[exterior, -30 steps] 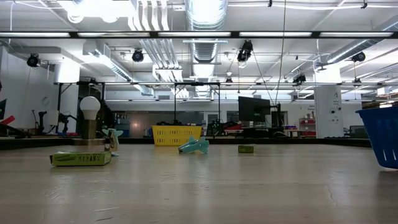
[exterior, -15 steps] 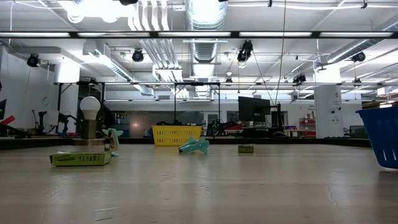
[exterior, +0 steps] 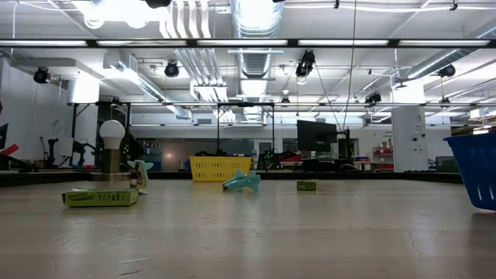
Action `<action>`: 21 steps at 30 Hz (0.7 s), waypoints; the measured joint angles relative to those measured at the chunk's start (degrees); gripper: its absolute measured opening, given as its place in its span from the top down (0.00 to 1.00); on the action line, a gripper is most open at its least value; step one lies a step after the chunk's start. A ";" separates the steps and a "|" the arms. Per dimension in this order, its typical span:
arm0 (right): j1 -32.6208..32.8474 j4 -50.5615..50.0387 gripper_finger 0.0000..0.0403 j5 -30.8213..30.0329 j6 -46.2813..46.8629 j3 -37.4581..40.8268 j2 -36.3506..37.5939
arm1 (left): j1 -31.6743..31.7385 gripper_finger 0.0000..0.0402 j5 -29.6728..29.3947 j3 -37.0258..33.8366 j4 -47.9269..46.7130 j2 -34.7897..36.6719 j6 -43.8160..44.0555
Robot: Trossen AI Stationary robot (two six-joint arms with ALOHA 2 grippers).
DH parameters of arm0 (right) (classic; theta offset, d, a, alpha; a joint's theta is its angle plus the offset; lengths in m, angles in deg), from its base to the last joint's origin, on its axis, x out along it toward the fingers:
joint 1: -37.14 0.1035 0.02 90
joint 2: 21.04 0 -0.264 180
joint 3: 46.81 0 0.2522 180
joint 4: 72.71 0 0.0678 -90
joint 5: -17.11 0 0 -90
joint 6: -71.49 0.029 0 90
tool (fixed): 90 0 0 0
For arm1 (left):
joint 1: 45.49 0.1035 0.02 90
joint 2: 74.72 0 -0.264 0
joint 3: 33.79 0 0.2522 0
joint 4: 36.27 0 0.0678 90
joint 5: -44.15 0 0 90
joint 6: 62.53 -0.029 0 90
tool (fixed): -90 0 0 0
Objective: Pick and place Stapler, Stapler remover, tape
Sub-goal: Put the black staple remover into the green basket
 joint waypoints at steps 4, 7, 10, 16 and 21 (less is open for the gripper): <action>0.00 -0.29 0.98 0.60 0.06 0.00 0.00 | 0.00 0.95 -0.63 0.00 -0.01 0.00 0.42; 0.00 -0.43 0.98 1.19 0.56 0.00 0.00 | 0.00 0.98 -0.64 0.00 0.03 0.03 0.44; 0.00 -0.67 0.98 1.29 0.63 0.00 0.00 | 0.00 0.97 -0.65 0.00 -0.04 0.09 0.48; 0.00 -0.79 0.98 1.40 0.53 0.00 0.00 | 0.00 0.99 -0.08 0.00 -0.02 0.09 2.18; -0.19 -1.12 0.98 1.84 -0.12 0.00 0.10 | 0.06 0.99 1.45 -0.02 -0.70 0.67 2.23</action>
